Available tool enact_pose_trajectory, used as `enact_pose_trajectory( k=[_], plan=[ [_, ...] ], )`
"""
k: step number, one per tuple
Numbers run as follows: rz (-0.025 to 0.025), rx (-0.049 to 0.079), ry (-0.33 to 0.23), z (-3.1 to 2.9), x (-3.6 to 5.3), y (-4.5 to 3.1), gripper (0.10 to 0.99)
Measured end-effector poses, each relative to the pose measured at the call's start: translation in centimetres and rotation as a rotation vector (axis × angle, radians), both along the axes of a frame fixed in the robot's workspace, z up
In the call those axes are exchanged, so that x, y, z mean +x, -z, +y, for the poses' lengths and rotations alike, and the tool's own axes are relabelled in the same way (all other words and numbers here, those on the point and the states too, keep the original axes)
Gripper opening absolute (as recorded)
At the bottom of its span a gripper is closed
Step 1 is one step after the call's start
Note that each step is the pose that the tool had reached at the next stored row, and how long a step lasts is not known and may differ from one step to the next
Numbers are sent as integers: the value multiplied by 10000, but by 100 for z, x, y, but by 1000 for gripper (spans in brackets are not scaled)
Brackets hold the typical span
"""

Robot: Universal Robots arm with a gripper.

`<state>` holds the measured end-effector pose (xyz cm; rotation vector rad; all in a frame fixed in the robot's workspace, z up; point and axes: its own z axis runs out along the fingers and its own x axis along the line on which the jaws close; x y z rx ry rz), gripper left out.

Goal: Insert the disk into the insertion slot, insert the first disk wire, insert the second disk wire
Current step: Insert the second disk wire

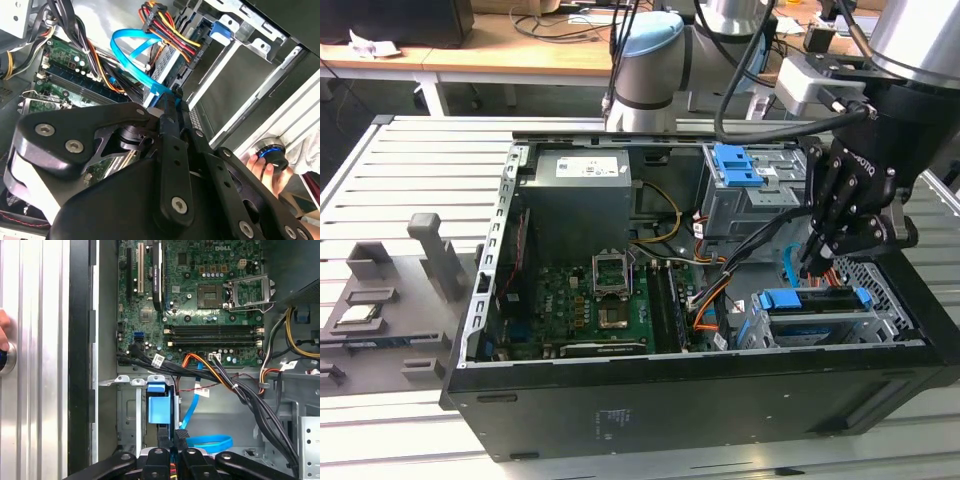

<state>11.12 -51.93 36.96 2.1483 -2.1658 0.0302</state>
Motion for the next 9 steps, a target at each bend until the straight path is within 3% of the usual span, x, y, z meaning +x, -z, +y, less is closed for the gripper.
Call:
enact_pose_trajectory(
  k=[9],
  plan=[
    [0,-14,-47,-24,2,113,161]
  ],
)
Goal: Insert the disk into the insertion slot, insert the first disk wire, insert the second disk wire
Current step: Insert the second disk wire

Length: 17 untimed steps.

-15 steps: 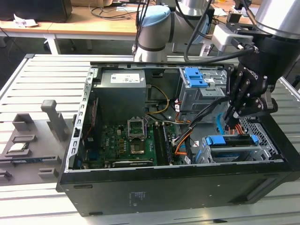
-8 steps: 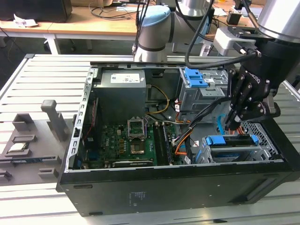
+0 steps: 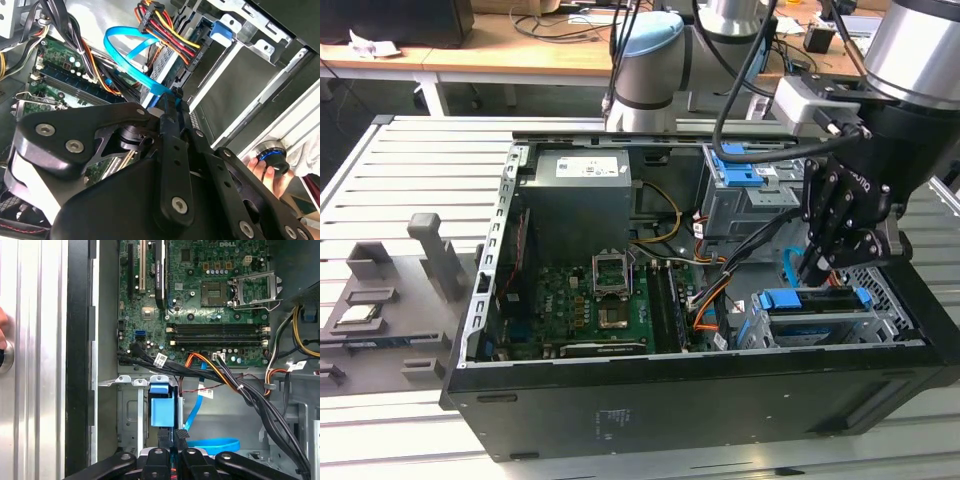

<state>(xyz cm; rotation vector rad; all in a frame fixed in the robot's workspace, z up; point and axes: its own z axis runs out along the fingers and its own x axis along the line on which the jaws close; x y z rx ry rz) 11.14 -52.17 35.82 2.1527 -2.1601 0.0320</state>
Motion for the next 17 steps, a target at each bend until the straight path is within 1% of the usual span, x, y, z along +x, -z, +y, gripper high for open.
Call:
enact_pose_trajectory(
  k=[2,6,11,17],
  plan=[
    [0,-5,-3,0,11,42,161],
    [0,-5,-2,0,54,89,161],
    [1,-5,-1,1,122,127,161],
    [1,-8,-1,1,140,163,161]
  ],
)
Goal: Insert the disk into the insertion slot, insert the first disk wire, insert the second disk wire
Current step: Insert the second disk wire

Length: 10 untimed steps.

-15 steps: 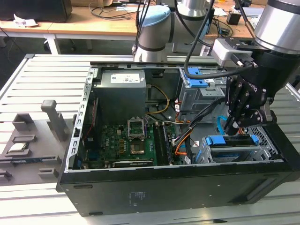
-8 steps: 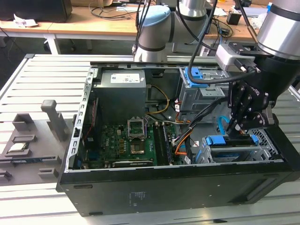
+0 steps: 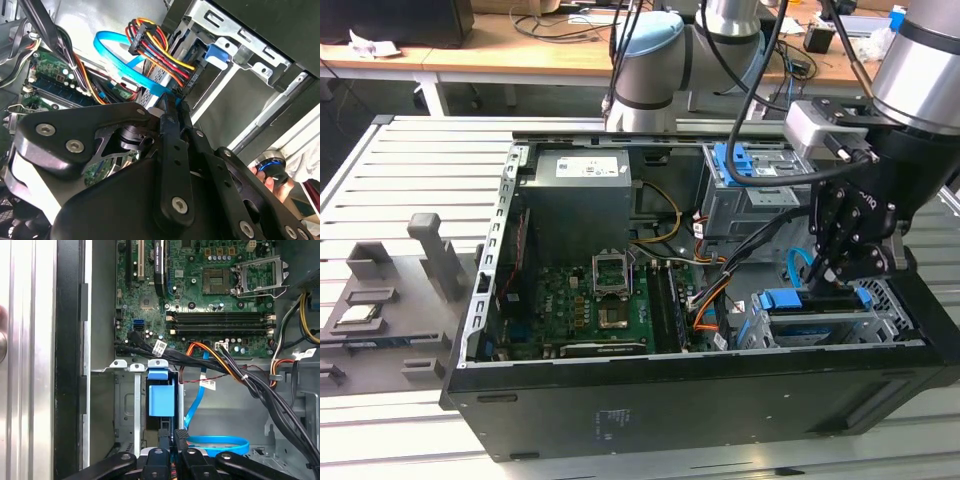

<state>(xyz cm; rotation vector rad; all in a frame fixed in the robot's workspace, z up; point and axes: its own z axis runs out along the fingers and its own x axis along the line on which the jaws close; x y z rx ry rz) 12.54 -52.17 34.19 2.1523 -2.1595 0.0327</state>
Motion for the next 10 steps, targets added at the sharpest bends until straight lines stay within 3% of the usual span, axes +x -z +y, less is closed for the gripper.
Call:
enact_pose_trajectory(
  k=[10],
  plan=[
    [-4,1,-2,-3,-6,47,161]
  ],
)
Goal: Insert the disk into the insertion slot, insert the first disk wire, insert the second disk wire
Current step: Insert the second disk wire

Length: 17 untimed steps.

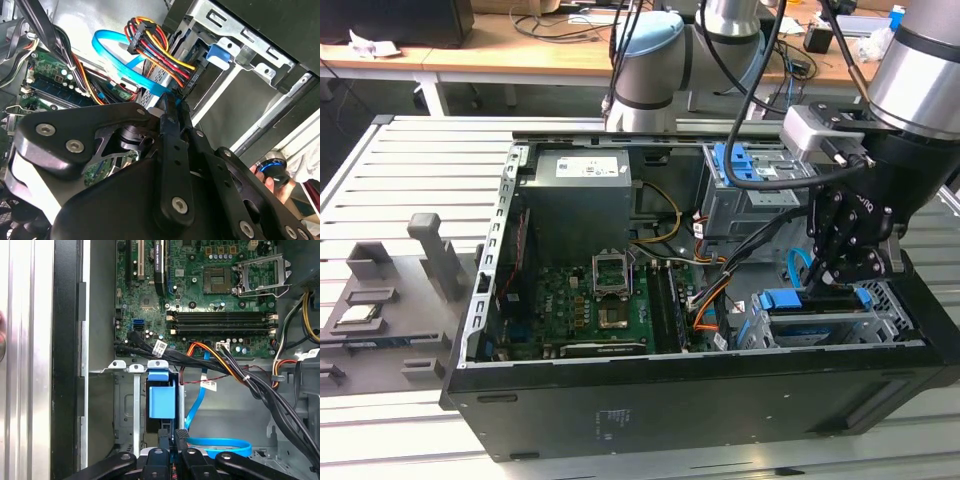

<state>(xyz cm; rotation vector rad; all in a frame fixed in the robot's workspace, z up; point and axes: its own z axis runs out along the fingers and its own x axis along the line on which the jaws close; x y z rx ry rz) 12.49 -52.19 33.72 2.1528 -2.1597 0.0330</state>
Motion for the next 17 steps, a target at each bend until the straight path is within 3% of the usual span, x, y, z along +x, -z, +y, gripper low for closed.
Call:
enact_pose_trajectory(
  k=[2,4,6,8,10,11,14,17],
  plan=[
    [3,-3,0,0,0,3,173],
    [4,-16,1,-1,-1,-13,298],
    [4,-12,1,11,-1,-130,298],
    [4,6,2,30,-1,-135,298],
    [10,30,0,32,11,-135,149],
    [75,32,1,30,67,-131,106],
    [144,34,1,30,116,-117,106],
    [174,32,2,30,118,-77,106]
  ],
)
